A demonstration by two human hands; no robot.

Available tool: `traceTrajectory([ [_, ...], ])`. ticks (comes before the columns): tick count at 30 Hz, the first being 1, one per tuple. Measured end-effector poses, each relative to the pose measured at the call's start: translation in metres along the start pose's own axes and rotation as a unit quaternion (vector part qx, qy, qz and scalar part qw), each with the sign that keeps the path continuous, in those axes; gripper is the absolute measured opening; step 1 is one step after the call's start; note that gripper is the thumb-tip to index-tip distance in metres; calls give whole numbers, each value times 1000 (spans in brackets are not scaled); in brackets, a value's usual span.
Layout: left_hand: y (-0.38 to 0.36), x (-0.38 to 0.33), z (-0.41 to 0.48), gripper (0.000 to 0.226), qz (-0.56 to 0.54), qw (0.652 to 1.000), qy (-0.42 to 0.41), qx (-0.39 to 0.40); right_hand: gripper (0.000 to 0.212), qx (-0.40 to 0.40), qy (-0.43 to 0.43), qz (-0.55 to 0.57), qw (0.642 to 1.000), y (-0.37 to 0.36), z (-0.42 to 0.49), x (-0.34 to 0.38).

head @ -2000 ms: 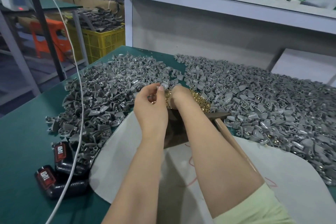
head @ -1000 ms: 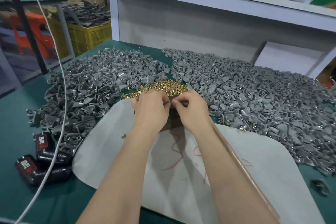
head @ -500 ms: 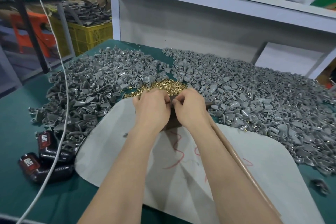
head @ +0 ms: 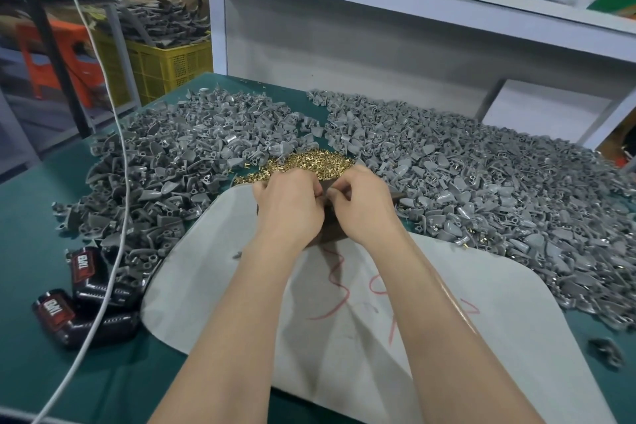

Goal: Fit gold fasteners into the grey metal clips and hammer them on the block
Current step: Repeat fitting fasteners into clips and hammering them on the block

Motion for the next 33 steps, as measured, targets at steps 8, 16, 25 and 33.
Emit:
traceTrajectory([
  [8,0,-1,0,13,29,999,-16,-2,9,73,50,-92,992,4,8,12],
  [16,-1,-1,0,25,37,999,-21,-20,6,68,41,-139,987,3,8,16],
  [25,2,-1,-2,18,5,1000,-9,-17,22,60,-3,29,998,17,4,1],
  [33,1,0,-1,17,2,1000,-4,-8,13,42,-2,18,999,6,3,-3],
])
Point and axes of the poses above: each hand's wrist, its own z-axis towards the middle knuckle, its own y-axis out of the back of the hand, x = y × z, the point moved 4 cm from there along z, towards the middle knuckle, and after that the axes turned 14 degrees about z, right-handed, at the moved point
